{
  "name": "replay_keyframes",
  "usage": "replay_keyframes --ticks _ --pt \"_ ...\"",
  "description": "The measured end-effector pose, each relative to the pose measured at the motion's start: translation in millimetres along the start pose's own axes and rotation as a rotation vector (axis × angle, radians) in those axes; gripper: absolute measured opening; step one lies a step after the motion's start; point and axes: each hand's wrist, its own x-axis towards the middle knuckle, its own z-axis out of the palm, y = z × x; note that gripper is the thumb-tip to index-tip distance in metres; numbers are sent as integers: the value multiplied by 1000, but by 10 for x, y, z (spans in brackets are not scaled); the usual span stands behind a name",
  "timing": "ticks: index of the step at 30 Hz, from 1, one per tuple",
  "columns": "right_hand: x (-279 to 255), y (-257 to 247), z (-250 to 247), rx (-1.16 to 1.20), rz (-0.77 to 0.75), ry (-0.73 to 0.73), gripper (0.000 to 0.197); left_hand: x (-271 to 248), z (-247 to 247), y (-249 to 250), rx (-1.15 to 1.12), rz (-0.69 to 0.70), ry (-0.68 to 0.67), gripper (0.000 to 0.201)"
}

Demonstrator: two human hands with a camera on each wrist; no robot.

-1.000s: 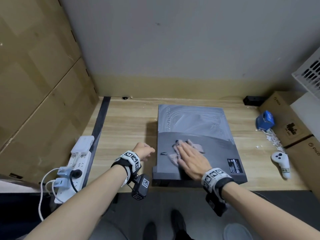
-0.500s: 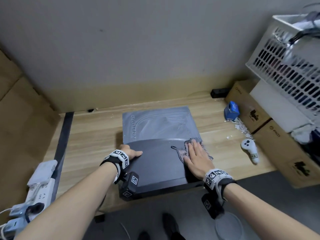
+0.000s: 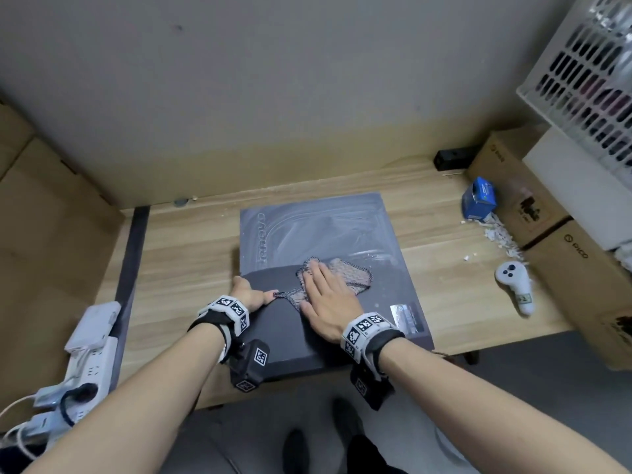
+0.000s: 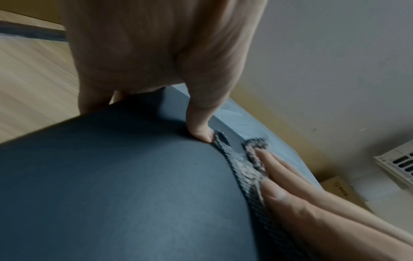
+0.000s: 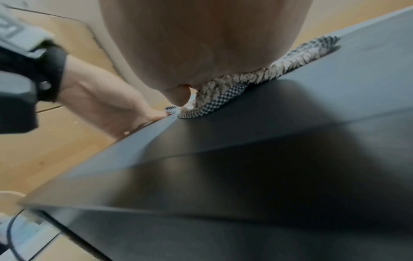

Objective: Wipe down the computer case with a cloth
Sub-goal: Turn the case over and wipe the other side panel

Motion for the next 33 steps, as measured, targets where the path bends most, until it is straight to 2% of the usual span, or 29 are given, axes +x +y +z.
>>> replay_keyframes --ticks 2,4,9,13,23,33 --pt "10 31 -7 -3 -37 2 66 -17 7 2 -2 6 16 95" --pt "-46 279 -49 -17 -46 15 64 -11 1 -9 5 9 8 99" --pt "-402 1049 -98 -7 189 62 69 15 -34 -24 -6 -1 -11 109" --pt "-555 1056 -80 100 311 32 66 54 -45 -56 11 1 -13 106" --pt "158 1241 -301 69 349 -23 72 98 -93 -55 90 -58 -10 99" --pt "575 1336 -465 48 343 45 68 134 -100 -77 100 -87 -1 104"
